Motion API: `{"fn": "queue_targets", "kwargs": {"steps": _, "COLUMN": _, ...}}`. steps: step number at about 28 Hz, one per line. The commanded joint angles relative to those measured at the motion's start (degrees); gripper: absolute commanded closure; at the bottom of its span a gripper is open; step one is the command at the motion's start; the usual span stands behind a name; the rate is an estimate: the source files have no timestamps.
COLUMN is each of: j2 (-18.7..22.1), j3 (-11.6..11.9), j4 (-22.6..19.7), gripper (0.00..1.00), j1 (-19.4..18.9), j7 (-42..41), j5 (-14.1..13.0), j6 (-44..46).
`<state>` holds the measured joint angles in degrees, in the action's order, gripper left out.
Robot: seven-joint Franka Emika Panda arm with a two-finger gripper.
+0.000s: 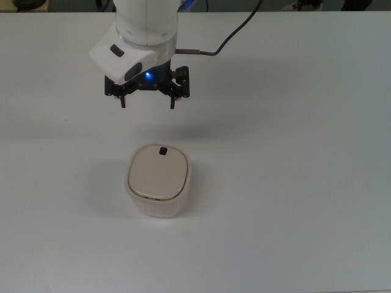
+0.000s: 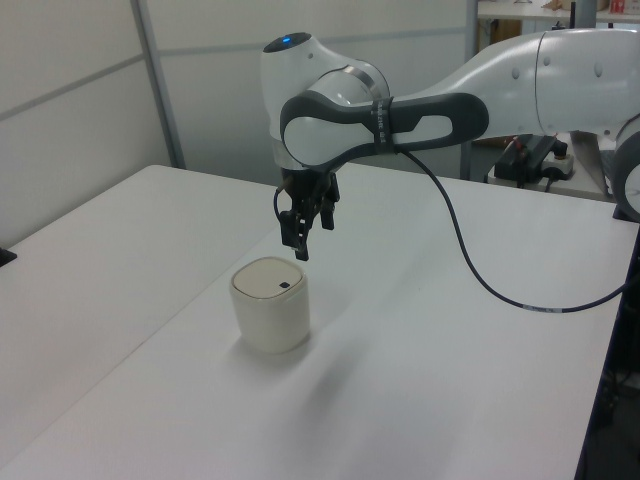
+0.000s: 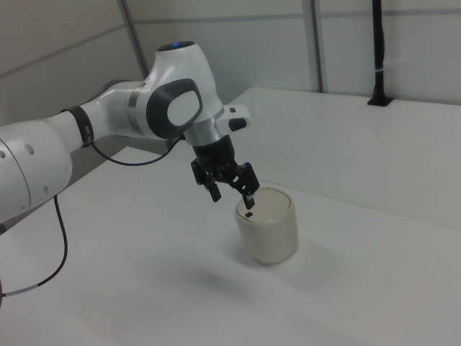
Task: Close the trash can
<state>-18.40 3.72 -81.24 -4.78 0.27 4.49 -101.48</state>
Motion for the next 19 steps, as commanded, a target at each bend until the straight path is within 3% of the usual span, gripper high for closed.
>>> {"fn": "queue_targets", "kwargs": {"steps": 1, "j2": 0.7, "j3": 0.2, "j4": -0.4, "gripper": 0.0, "j1": -0.1, "j7": -1.3, "j5": 0.1, "j6": 1.2}}
{"fn": "queue_targets", "kwargs": {"steps": 19, "j2": 0.7, "j3": 0.5, "j4": -0.7, "gripper": 0.0, "j1": 0.2, "j7": -1.1, "j5": -0.2, "j6": 1.5}}
